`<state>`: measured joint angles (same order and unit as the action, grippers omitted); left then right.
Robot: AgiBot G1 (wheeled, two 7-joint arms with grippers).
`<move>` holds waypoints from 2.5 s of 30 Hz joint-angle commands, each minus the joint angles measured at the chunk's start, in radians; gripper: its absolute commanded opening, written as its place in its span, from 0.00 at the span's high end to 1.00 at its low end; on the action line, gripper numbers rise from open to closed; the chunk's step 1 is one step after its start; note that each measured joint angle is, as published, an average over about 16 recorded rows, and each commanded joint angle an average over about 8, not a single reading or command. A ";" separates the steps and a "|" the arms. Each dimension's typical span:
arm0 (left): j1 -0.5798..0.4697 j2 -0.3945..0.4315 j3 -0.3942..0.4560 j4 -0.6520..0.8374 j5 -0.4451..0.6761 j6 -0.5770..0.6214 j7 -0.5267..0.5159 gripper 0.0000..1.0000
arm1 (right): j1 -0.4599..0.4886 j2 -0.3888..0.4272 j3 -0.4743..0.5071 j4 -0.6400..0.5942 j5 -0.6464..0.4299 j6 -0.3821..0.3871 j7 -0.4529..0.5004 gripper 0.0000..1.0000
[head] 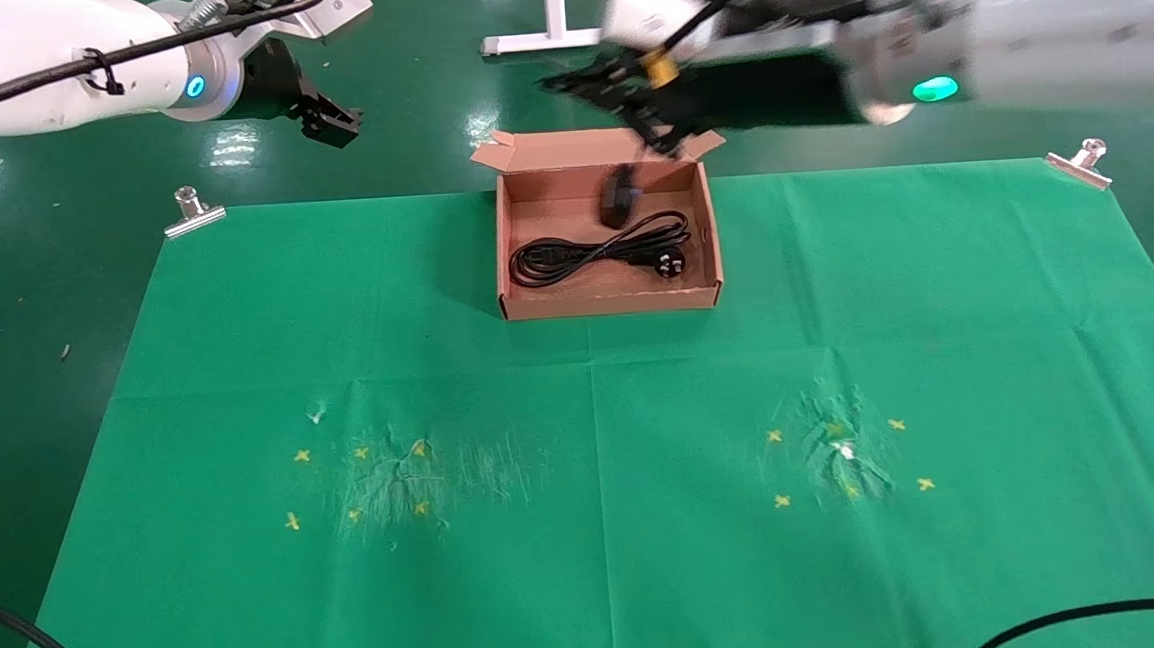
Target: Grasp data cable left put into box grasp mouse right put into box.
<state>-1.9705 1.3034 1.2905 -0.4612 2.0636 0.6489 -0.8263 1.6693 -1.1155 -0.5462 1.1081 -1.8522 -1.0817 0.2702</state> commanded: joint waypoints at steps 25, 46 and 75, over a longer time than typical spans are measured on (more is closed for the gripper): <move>0.003 -0.018 0.012 -0.046 0.034 0.009 -0.052 0.00 | -0.047 -0.152 -0.106 -0.175 -0.229 0.142 0.045 0.00; 0.004 -0.017 0.011 -0.045 0.031 0.009 -0.050 0.00 | -0.089 -0.089 -0.072 -0.131 -0.102 0.079 0.031 0.00; 0.019 -0.029 -0.005 -0.059 0.009 0.022 -0.040 0.00 | -0.357 0.225 0.107 0.032 0.546 -0.182 -0.029 0.00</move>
<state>-1.9369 1.2635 1.2680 -0.5333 2.0494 0.6852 -0.8548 1.3125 -0.8905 -0.4389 1.1395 -1.3066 -1.2636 0.2413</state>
